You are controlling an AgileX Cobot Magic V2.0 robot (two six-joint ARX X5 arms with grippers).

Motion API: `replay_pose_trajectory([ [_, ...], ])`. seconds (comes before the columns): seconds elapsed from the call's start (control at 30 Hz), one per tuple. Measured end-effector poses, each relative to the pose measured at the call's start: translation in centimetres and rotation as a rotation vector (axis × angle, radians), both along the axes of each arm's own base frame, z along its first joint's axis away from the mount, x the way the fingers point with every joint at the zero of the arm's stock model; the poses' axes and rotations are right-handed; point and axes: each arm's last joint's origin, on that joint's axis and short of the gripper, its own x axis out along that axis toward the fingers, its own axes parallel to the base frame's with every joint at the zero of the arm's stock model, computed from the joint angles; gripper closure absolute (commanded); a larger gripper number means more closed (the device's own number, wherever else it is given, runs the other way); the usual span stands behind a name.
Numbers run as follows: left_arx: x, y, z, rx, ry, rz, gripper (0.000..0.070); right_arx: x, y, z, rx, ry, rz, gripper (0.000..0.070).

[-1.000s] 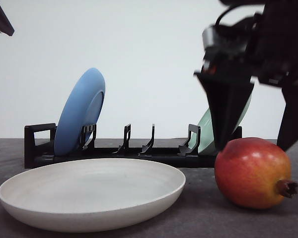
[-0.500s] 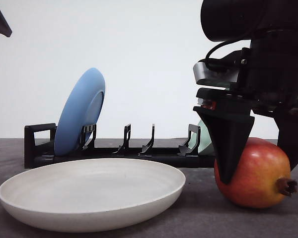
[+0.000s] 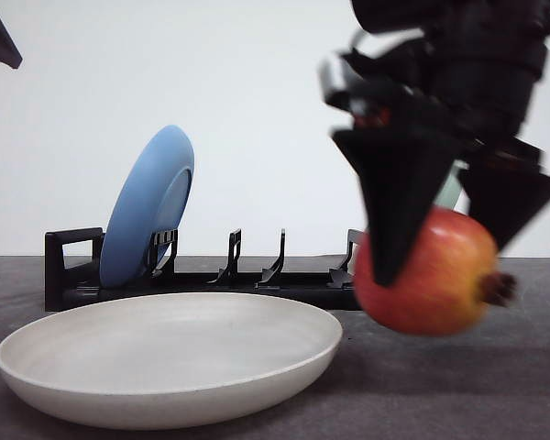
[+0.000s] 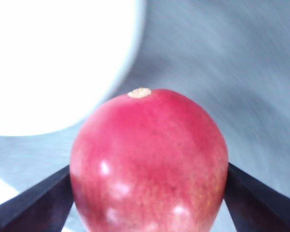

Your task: Place pomegranate in white plate

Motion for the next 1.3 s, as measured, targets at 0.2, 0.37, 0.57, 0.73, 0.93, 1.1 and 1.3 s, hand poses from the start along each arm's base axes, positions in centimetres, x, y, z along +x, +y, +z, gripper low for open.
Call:
replay_pose_trajectory([
  [0.2,0.0,0.0,0.0,0.001,0.0,0.001,0.0317,-0.7,3.3,0.7,0.079,-0.094,0.176,0.0191],
  [0.37,0.0,0.0,0.0,0.001,0.0,0.001,0.0318,-0.3,5.7,-0.1,0.145,-0.111,0.234,0.019],
  [0.57,0.0,0.0,0.0,0.001,0.0,0.002,0.0317,1.1,7.9,-1.6,0.153,-0.119,0.241,0.019],
  [0.73,0.0,0.0,0.0,0.001,0.0,0.002,0.0318,1.6,9.0,-3.2,0.133,-0.1,0.248,0.0189],
  [0.93,0.0,0.0,0.0,0.001,0.001,0.002,0.0317,1.6,9.5,-3.9,0.125,-0.089,0.251,0.0113],
  [1.1,0.0,0.0,0.0,0.001,0.001,0.002,0.0318,1.4,9.8,-4.0,0.132,-0.09,0.255,0.0025],
  [1.3,0.0,0.0,0.0,0.002,0.0,0.004,0.0317,1.3,9.8,-3.8,0.137,-0.09,0.25,0.002],
])
